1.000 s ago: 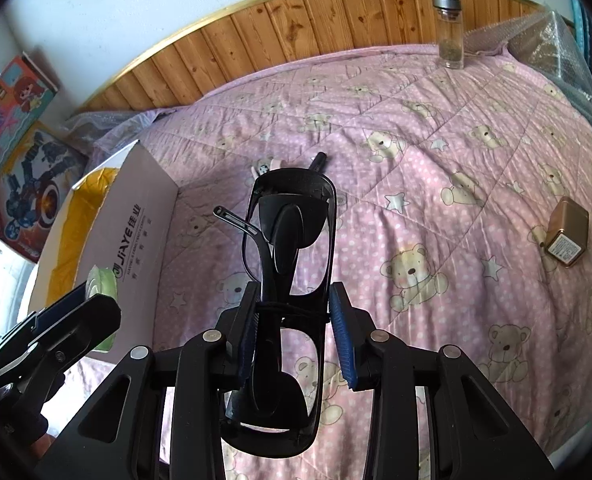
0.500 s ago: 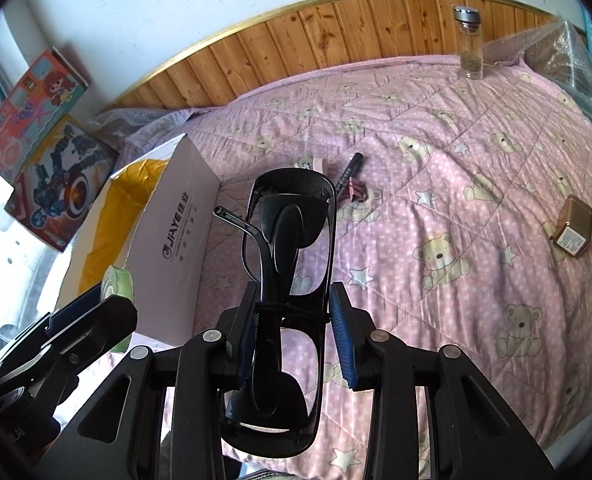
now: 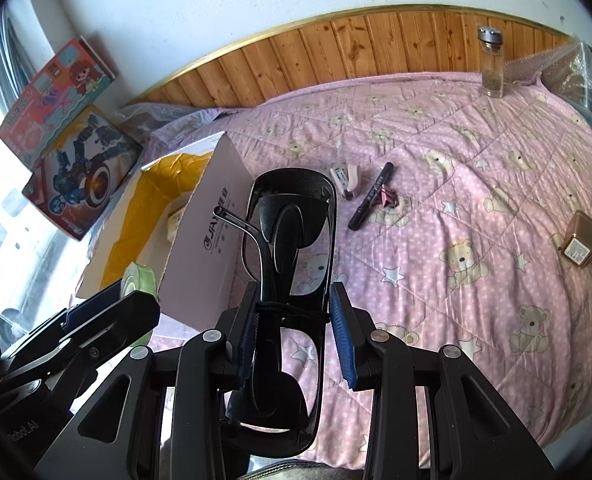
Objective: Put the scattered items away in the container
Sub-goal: 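Lift and carry the tape roll and glasses toward the box with both tools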
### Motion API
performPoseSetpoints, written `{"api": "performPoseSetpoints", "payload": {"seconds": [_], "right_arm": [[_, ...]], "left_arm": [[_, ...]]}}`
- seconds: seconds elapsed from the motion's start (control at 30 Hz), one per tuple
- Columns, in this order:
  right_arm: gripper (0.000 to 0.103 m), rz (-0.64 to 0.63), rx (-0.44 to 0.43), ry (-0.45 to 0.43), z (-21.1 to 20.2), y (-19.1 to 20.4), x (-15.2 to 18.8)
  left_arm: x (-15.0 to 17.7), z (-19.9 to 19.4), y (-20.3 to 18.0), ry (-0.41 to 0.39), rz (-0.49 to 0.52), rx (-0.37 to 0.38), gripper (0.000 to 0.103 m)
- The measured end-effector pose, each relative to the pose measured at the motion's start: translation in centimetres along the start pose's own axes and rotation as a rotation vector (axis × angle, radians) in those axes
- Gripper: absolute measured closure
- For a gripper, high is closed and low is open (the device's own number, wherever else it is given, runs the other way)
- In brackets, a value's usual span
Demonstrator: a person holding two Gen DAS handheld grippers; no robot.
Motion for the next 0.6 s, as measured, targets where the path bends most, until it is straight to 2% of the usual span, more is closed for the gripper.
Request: {"api": "performPoseSetpoints", "payload": {"seconds": [0.6], "right_arm": [[0.067, -0.113, -0.013, -0.015, -0.8, 4.6, -0.1]], "left_arm": [[0.1, -2.5, 3.2, -0.038, -0.090, 0.005, 0.054]]}}
Point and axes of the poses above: each gripper's, at about its wrist camera, not at the fingertips, and z roughly the way its jaws point, y to its left, x to its underside, the point moved 2 cm from there along z, roughly the way its jaws point, and after that the axes turned 8 degrees about x, right-handed, at the moved point
